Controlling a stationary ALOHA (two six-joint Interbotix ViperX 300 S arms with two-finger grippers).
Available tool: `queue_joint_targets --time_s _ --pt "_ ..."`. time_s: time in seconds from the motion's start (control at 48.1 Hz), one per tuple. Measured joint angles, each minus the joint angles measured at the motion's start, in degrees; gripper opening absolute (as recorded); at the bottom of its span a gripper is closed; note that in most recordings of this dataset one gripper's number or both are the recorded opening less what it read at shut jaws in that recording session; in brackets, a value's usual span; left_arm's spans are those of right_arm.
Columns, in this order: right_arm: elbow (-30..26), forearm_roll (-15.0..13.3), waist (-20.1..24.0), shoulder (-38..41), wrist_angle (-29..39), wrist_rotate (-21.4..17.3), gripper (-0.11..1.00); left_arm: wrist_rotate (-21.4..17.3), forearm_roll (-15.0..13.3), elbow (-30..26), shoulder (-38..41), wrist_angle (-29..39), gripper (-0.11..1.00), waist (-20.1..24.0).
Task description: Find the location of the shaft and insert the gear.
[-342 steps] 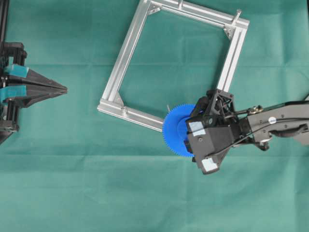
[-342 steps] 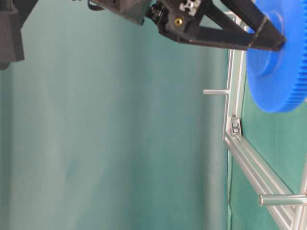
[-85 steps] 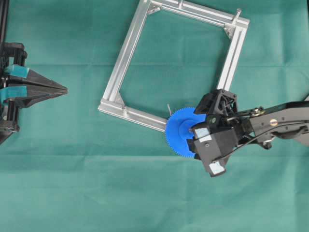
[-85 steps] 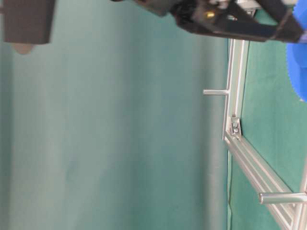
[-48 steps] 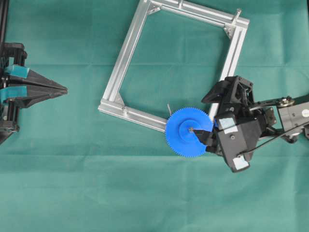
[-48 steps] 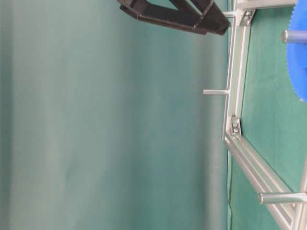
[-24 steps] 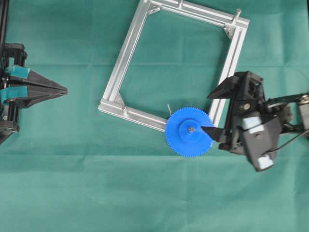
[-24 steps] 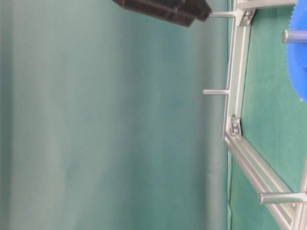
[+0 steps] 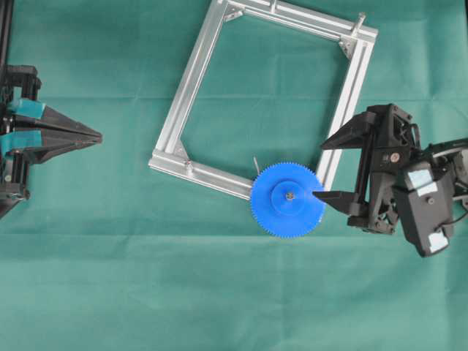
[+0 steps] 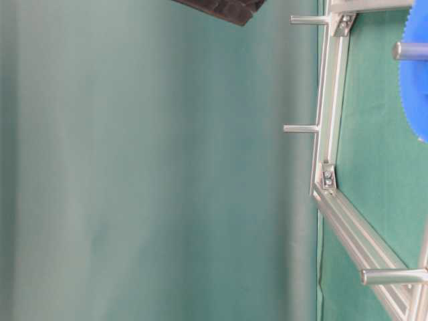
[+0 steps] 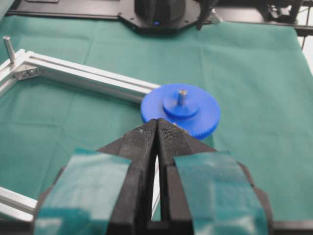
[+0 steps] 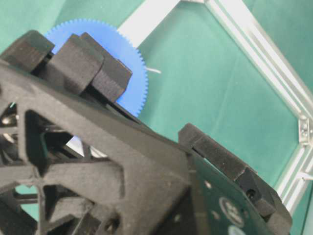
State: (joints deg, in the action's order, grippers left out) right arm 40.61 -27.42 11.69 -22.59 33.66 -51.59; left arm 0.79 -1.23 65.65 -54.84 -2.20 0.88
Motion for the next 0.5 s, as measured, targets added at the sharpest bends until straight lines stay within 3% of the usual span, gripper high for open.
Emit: queue_joint_targets --time_s 0.499 --pt "0.2 -0.9 0.0 0.0 -0.4 0.0 0.88 0.0 0.0 0.0 0.0 0.4 0.0 0.0"
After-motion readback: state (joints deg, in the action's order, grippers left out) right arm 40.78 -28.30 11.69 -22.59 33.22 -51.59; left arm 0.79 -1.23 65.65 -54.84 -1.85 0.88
